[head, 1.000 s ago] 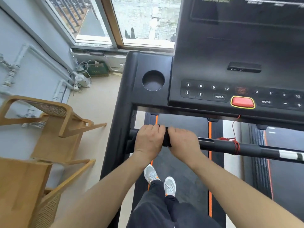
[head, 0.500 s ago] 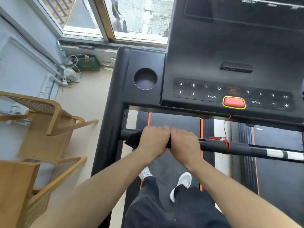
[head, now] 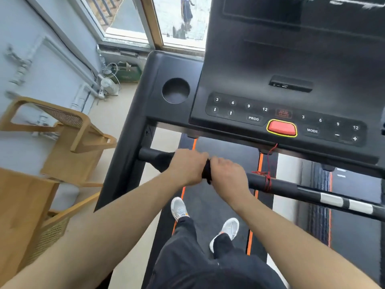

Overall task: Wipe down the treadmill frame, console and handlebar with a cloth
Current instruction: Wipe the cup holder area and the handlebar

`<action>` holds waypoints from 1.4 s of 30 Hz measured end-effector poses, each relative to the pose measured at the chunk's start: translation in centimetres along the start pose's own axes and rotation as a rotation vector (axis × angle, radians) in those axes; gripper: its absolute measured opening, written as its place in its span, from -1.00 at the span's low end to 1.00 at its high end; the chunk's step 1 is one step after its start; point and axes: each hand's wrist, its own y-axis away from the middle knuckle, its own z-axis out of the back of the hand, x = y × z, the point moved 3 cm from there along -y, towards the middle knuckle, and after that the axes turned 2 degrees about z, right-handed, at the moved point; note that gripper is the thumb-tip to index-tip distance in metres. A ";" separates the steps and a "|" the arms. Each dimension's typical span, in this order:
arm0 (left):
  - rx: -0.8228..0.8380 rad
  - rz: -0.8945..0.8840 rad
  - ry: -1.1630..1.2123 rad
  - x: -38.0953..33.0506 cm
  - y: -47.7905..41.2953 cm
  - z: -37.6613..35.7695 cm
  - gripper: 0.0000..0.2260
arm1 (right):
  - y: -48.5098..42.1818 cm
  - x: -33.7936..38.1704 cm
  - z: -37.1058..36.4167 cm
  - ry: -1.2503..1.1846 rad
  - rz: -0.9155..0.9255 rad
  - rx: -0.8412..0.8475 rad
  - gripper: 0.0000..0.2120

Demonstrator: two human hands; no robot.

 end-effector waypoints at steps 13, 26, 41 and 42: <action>0.539 0.001 0.151 -2.3 -2.6 1.9 -0.75 | -1.4 -3.1 1.8 -0.350 -0.091 0.547 -0.79; 0.016 0.078 -0.043 -2.5 -1.2 -0.4 -0.66 | 1.3 -2.3 0.2 -0.110 -0.107 0.032 -0.82; -0.716 0.112 -0.077 -4.5 1.0 -2.9 -0.73 | 3.3 -2.5 -1.7 0.176 -0.062 -0.443 -0.64; -0.721 0.125 -0.063 -4.9 1.2 -3.0 -0.73 | 3.3 -2.8 -1.4 0.147 -0.059 -0.386 -0.67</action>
